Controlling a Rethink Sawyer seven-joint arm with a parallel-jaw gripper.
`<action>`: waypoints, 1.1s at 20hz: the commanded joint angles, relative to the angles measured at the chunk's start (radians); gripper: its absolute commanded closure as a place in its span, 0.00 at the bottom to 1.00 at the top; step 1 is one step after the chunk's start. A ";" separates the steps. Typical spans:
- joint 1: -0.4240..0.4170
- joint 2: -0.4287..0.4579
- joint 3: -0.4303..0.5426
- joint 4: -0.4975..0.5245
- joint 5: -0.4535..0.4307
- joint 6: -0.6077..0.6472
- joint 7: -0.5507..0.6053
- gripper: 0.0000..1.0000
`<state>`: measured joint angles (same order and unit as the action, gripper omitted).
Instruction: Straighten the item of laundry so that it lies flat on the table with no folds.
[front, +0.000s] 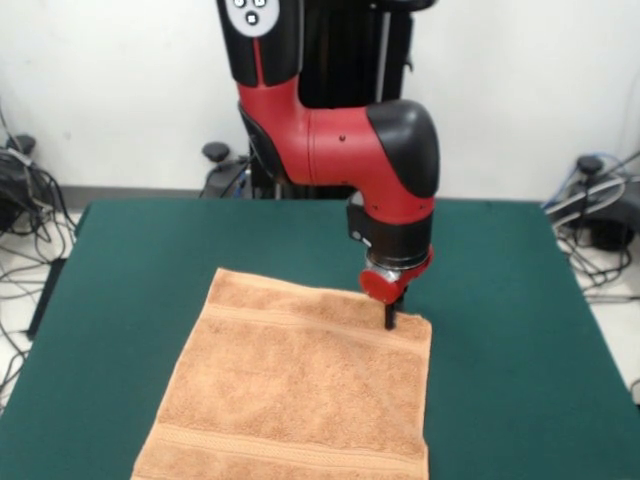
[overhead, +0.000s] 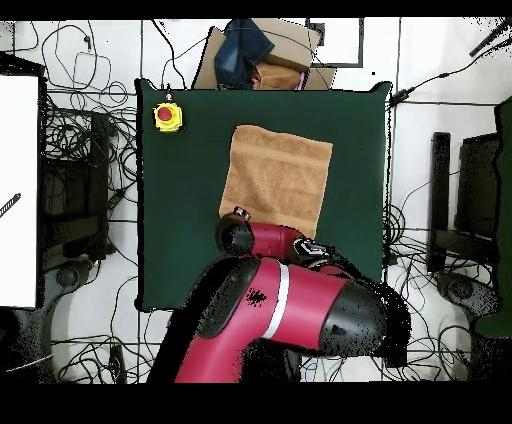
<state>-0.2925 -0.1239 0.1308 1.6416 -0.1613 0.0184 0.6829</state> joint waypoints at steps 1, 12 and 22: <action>0.034 -0.001 -0.065 0.026 0.034 0.098 0.249 1.00; 0.050 -0.040 -0.071 0.069 0.041 0.112 0.257 1.00; 0.049 -0.039 -0.077 0.099 0.041 0.096 0.263 1.00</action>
<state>-0.2565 -0.1757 0.0704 1.6967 -0.1613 0.0205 0.6829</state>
